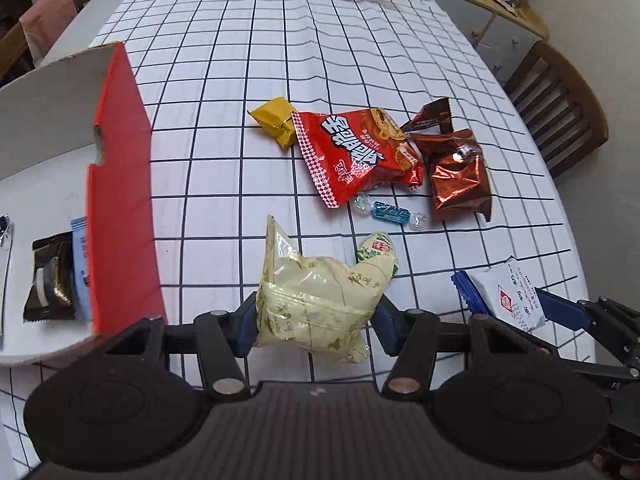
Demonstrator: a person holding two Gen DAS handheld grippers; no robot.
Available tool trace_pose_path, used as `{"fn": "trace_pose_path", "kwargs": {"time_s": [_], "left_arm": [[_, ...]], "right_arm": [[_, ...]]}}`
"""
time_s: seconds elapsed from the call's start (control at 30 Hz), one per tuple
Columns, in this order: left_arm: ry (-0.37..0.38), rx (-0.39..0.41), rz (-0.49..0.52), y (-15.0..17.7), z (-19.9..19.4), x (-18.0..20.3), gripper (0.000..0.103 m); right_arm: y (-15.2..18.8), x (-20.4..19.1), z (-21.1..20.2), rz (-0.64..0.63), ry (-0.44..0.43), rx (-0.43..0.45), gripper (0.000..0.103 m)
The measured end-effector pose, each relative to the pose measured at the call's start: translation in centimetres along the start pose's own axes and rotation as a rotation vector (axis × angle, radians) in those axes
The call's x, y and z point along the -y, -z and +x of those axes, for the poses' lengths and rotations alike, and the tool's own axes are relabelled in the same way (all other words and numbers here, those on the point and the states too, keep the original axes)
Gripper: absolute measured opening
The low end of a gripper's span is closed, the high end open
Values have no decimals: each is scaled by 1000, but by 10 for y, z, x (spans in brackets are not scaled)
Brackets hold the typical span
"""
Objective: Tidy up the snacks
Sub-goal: 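Carry the cream bag and white biscuit packet over the white box with both tools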
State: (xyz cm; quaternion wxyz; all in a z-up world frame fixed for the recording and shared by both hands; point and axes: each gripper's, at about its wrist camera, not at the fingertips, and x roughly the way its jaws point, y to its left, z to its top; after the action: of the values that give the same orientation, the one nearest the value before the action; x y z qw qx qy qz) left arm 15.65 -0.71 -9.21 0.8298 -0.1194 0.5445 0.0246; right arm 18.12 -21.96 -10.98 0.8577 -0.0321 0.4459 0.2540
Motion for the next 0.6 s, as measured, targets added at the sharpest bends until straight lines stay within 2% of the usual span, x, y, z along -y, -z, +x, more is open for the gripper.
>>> {"fn": "trace_pose_path", "kwargs": {"time_s": [0.23, 0.6], "left_arm": [[15, 47, -24, 7, -44, -19, 56], [13, 140, -111, 5, -104, -79, 56]], "right_arm": [[-14, -31, -28, -38, -28, 73, 57], [-40, -102, -34, -128, -91, 144, 57]]}}
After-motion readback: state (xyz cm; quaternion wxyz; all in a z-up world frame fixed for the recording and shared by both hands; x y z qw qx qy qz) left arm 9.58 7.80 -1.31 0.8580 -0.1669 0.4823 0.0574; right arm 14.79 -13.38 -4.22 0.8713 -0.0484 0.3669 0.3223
